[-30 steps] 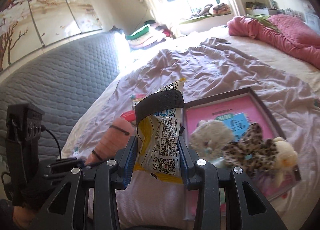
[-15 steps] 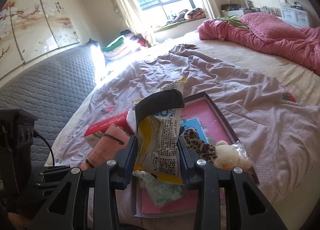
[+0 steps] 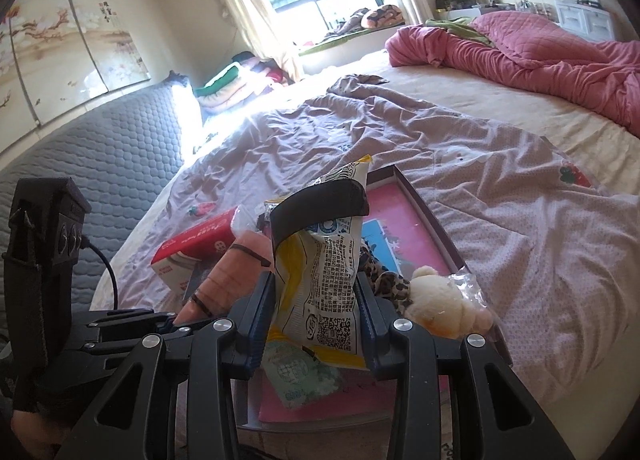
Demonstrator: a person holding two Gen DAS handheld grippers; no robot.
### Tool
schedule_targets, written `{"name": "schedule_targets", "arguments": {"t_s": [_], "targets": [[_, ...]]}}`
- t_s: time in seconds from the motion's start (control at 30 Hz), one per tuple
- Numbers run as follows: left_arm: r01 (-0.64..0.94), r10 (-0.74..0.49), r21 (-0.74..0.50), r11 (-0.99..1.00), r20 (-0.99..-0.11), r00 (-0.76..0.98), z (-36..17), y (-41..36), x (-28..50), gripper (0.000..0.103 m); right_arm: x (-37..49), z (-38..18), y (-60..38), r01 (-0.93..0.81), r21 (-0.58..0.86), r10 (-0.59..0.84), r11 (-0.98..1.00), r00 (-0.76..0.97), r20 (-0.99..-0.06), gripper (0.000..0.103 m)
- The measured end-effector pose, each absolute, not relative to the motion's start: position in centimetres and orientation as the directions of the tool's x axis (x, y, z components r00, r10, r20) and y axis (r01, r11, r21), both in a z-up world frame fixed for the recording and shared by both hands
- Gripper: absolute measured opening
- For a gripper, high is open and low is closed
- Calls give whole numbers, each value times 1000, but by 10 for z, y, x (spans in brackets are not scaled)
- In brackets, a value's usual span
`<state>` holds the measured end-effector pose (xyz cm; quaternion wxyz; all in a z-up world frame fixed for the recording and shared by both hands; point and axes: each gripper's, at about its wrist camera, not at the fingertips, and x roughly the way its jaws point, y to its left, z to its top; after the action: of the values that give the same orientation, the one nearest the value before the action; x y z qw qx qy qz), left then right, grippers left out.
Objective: Organize soft objects
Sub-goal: 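Carry the pink pack and the yellow snack bag over the pink book tray, then lower the pink pack and snack bag onto the tray and open both tools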
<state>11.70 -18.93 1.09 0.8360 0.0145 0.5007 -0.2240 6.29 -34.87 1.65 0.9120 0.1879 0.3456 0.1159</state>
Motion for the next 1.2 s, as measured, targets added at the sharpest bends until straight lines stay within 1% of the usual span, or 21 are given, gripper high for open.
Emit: {"name": "schedule_targets", "arguments": {"t_s": [0.17, 0.4, 0.77, 0.87, 0.93, 1.07, 1.13, 1.2], "targets": [[381, -346, -194, 904, -856, 384, 1, -192, 125, 11, 67, 8, -346, -88, 413, 346, 906, 718, -605, 40], [370, -342, -204, 906, -868, 359, -12, -192, 134, 11, 73, -16, -337, -94, 379, 340, 921, 669, -661, 41], [358, -378, -255, 898, -863, 335, -22, -194, 143, 11, 80, -29, -337, -87, 369, 324, 925, 687, -651, 43], [350, -383, -265, 898, -862, 331, -22, -193, 144, 16, 79, -28, -337, -96, 361, 324, 928, 688, -649, 45], [345, -373, -257, 903, -868, 329, -24, -193, 144, 21, 79, -27, -335, -98, 352, 318, 931, 689, -651, 48], [334, -367, -255, 907, -868, 334, -23, -190, 144, 28, 77, -22, -333, -101, 323, 298, 941, 701, -648, 51], [328, -368, -257, 909, -866, 339, -23, -187, 143, 34, 76, -20, -333, -95, 308, 282, 947, 707, -648, 56], [329, -381, -272, 904, -861, 337, -22, -184, 143, 38, 75, -18, -335, -95, 305, 279, 948, 713, -644, 58]]}}
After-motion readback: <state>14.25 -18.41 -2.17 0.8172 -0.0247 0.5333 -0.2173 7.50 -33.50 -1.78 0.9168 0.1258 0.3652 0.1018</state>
